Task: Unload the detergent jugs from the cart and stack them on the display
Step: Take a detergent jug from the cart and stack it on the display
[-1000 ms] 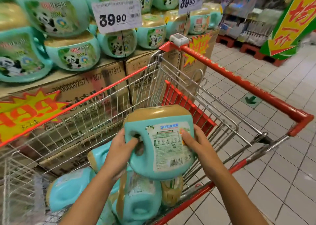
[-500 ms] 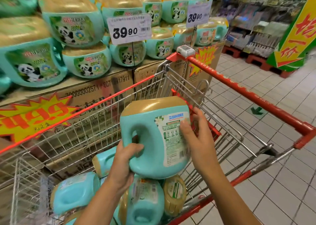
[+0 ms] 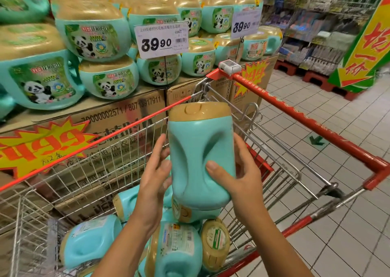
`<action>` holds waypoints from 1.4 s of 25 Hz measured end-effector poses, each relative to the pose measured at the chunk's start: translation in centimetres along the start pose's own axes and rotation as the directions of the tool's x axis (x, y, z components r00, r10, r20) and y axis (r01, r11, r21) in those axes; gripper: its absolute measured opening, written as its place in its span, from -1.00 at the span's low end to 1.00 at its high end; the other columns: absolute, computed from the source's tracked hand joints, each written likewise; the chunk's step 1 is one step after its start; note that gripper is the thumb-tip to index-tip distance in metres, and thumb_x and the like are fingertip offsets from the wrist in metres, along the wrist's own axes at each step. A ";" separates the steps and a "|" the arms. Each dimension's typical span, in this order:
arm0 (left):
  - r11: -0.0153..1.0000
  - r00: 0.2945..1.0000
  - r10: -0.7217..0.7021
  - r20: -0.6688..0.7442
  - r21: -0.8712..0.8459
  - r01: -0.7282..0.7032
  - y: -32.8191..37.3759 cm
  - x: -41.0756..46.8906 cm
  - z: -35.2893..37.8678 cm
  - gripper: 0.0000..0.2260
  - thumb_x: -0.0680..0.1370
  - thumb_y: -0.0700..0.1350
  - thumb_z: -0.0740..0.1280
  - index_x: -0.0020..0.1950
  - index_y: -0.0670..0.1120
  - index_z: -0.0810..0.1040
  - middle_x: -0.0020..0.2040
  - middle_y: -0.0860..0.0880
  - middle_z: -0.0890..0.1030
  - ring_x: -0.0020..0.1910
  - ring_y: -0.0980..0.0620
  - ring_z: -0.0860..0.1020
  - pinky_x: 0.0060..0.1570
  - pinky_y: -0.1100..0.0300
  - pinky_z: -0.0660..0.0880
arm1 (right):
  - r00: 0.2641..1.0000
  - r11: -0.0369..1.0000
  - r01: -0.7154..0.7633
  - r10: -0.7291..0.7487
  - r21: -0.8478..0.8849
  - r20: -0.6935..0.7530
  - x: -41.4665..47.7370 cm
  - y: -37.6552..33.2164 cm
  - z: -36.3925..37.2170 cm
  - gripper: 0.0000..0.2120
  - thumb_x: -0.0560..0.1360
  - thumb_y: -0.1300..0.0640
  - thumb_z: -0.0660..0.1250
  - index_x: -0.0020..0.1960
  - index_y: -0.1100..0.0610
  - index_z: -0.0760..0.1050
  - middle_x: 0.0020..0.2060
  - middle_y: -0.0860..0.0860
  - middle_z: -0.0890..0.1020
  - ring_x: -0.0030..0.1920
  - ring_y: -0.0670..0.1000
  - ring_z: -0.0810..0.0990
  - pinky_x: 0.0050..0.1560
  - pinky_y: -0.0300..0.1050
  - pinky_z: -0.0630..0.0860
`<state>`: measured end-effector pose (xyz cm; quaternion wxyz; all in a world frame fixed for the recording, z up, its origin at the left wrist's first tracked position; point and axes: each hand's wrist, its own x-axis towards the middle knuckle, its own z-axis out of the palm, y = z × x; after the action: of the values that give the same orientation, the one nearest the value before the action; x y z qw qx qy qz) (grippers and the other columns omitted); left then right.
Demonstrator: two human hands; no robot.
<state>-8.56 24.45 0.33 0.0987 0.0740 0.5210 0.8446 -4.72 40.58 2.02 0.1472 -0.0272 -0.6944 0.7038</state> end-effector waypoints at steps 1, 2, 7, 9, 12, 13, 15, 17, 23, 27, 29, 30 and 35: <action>0.991 0.998 -0.063 0.000 -0.116 0.063 -0.4 0.1 0.1 0.01 0.06 0.28 0.61 0.46 0.05 0.40 0.33 -0.04 0.56 0.27 -0.07 0.55 0.17 -0.03 0.51 | 1.000 0.996 -0.019 0.017 0.082 0.027 -0.1 0.1 0.1 -0.18 0.24 -0.05 0.53 0.45 0.01 0.34 0.29 -0.01 0.56 0.28 0.02 0.55 0.27 0.19 0.49; 0.964 0.992 -0.129 0.014 -0.233 0.129 -0.8 0.1 0.2 -0.02 -0.01 0.22 0.65 0.37 -0.03 0.52 0.23 -0.09 0.63 0.16 -0.05 0.62 0.08 0.03 0.58 | 0.997 0.992 -0.044 0.037 0.120 0.062 -0.3 0.1 0.4 -0.22 0.26 -0.04 0.51 0.43 0.03 0.36 0.27 0.02 0.57 0.26 0.07 0.56 0.27 0.24 0.48; 0.962 0.996 -0.085 -0.040 -0.265 0.071 -1.4 -0.3 0.4 -0.15 0.08 0.21 0.63 0.31 -0.07 0.57 0.18 -0.10 0.66 0.11 -0.04 0.65 -0.03 0.08 0.62 | 0.972 0.999 -0.014 0.006 0.034 0.236 0.1 -1.4 0.7 -0.48 0.44 -0.22 0.32 0.37 -0.19 0.36 0.24 -0.12 0.58 0.22 -0.02 0.58 0.24 0.14 0.52; 0.989 0.989 0.001 -0.151 -0.145 -0.023 -1.1 0.0 0.6 -0.06 0.15 0.16 0.61 0.48 0.00 0.35 0.31 -0.08 0.57 0.22 -0.05 0.59 0.10 0.04 0.58 | 0.959 0.998 0.050 -0.058 0.037 0.277 0.5 -2.2 0.7 -0.43 0.44 -0.22 0.36 0.40 -0.22 0.31 0.26 -0.20 0.55 0.25 -0.11 0.55 0.20 -0.12 0.54; 0.985 0.954 0.162 -0.250 -0.013 -0.171 0.3 -0.3 -0.9 -0.30 0.33 0.16 0.43 0.45 0.11 0.37 0.31 0.03 0.57 0.24 0.06 0.58 0.04 0.20 0.58 | 0.991 0.997 0.064 -0.070 0.054 0.114 0.4 -1.5 1.4 -0.45 0.38 0.05 0.47 0.34 -0.08 0.43 0.13 -0.11 0.63 0.14 -0.02 0.62 0.04 -0.16 0.59; 0.981 0.948 0.192 -0.254 0.036 -0.189 1.0 -0.5 -1.7 -0.36 0.34 0.18 0.40 0.41 0.14 0.41 0.29 0.05 0.58 0.23 0.07 0.57 0.03 0.20 0.57 | 0.998 0.993 0.032 -0.037 0.112 0.041 0.4 -1.2 1.5 -0.51 0.37 0.12 0.43 0.29 -0.04 0.48 0.08 -0.05 0.66 0.10 0.05 0.64 -0.01 -0.12 0.60; 0.982 0.949 0.185 -0.256 0.078 -0.171 2.2 -1.1 -3.5 -0.33 0.28 0.20 0.46 0.37 0.12 0.45 0.21 0.03 0.63 0.17 0.04 0.61 0.00 0.14 0.57 | 0.999 0.959 -0.036 0.026 0.282 0.040 0.6 -0.7 2.1 -0.55 0.36 0.20 0.39 0.25 0.03 0.53 0.07 0.07 0.66 0.09 0.15 0.64 -0.01 -0.02 0.62; 0.992 0.961 0.103 -0.257 -0.044 -0.118 3.0 -2.0 -4.6 -0.14 0.09 0.21 0.62 0.32 -0.02 0.47 0.06 -0.03 0.70 -0.01 0.00 0.68 -0.14 0.11 0.63 | 0.992 0.918 -0.092 0.051 0.385 0.116 0.7 -0.5 3.1 -0.57 0.37 0.22 0.38 0.22 0.01 0.54 0.08 0.09 0.66 0.08 0.13 0.65 0.00 0.00 0.62; 0.963 0.820 0.176 -0.544 -0.077 -0.258 4.2 -7.9 -6.2 -0.15 0.03 0.22 0.66 0.20 -0.14 0.56 0.03 -0.21 0.69 -0.09 -0.15 0.70 -0.20 -0.03 0.64 | 0.941 0.949 -0.150 0.051 0.276 0.334 0.5 -0.2 8.1 -0.52 0.31 -0.05 0.48 0.19 0.04 0.52 0.06 0.09 0.66 0.08 0.14 0.65 0.04 0.04 0.60; 0.929 0.572 0.271 -0.774 0.055 -0.366 4.7 -14.6 -7.2 -0.17 0.04 0.24 0.64 0.19 -0.13 0.58 0.03 -0.21 0.69 -0.11 -0.13 0.69 -0.21 -0.02 0.64 | 0.754 0.975 -0.171 0.035 0.144 0.656 -1.6 -0.4 12.5 -0.37 0.20 -0.15 0.49 0.22 0.00 0.51 -0.08 0.02 0.68 -0.08 0.02 0.67 -0.09 -0.08 0.61; 0.913 0.443 0.313 -0.840 0.139 -0.383 4.6 -18.8 -7.5 -0.23 0.12 0.23 0.62 0.21 -0.11 0.57 0.06 -0.21 0.69 -0.07 -0.17 0.69 -0.18 -0.04 0.65 | 0.627 0.966 -0.224 0.044 0.126 0.778 -3.9 -0.3 15.1 -0.35 0.17 -0.12 0.50 0.22 0.06 0.51 -0.17 0.04 0.68 -0.17 -0.01 0.67 -0.17 -0.16 0.60; 0.907 0.385 0.322 -0.865 0.166 -0.386 4.5 -20.9 -7.6 -0.27 0.16 0.21 0.60 0.22 -0.12 0.57 0.06 -0.21 0.68 -0.05 -0.19 0.69 -0.16 -0.06 0.65 | 0.567 0.961 -0.251 0.049 0.116 0.822 -5.3 -0.3 16.3 -0.34 0.16 -0.11 0.50 0.21 0.08 0.51 -0.16 0.05 0.68 -0.17 -0.02 0.67 -0.19 -0.18 0.59; 0.875 0.110 0.334 -0.936 0.264 -0.406 5.0 -32.0 -8.4 -0.43 0.25 0.16 0.52 0.17 -0.08 0.59 0.04 -0.19 0.69 -0.05 -0.18 0.69 -0.22 0.00 0.65 | 0.300 0.949 -0.308 0.033 0.064 0.953 -14.3 -1.2 22.6 -0.33 0.15 -0.10 0.50 0.16 0.21 0.50 -0.10 0.11 0.62 -0.16 -0.04 0.64 -0.21 -0.23 0.56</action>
<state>20.16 7.21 0.37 -0.4569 -0.3412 0.4059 0.7142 3.66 15.15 1.64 -0.3587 0.3310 -0.5532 0.6751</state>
